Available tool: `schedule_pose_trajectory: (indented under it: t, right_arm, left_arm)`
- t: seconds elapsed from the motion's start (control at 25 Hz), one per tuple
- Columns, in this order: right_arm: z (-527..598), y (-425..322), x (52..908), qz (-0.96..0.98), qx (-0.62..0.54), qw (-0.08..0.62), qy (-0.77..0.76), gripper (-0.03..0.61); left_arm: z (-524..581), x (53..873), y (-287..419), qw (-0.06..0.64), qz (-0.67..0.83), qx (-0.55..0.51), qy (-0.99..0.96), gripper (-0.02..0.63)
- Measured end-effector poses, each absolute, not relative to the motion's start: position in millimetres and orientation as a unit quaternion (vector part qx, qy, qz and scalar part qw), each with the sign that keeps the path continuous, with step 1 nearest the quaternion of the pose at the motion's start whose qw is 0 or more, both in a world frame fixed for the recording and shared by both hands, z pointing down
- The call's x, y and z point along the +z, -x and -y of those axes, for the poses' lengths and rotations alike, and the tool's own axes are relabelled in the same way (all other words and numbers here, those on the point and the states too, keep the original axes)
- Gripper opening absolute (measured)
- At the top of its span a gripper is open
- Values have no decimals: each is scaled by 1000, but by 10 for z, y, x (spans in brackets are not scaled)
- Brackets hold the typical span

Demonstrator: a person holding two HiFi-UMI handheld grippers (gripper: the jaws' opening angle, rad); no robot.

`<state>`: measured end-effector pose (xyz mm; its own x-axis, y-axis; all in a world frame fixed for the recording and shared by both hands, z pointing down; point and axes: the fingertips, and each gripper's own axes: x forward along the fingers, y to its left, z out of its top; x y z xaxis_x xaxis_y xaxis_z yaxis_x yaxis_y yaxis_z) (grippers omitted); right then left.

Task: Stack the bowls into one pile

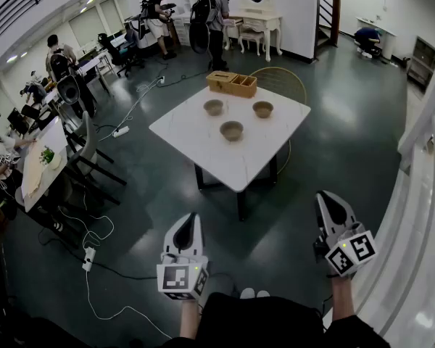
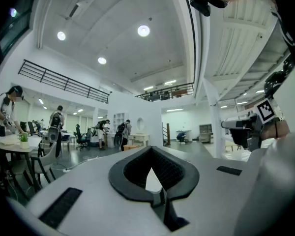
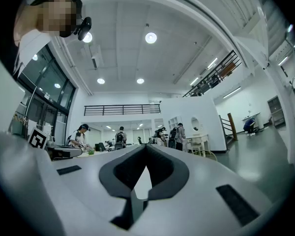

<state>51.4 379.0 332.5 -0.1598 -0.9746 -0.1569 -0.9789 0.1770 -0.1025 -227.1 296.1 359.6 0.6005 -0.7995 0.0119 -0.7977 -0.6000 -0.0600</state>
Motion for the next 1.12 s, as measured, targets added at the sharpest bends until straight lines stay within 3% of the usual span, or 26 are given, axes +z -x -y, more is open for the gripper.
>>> schedule_pose_trajectory:
  t: [1.12]
  right_arm:
    - [-3527,-672,3548,-801,-29,103,589,14]
  left_arm:
    - [-2861,3812,2011,-12,-470,-29,882,14]
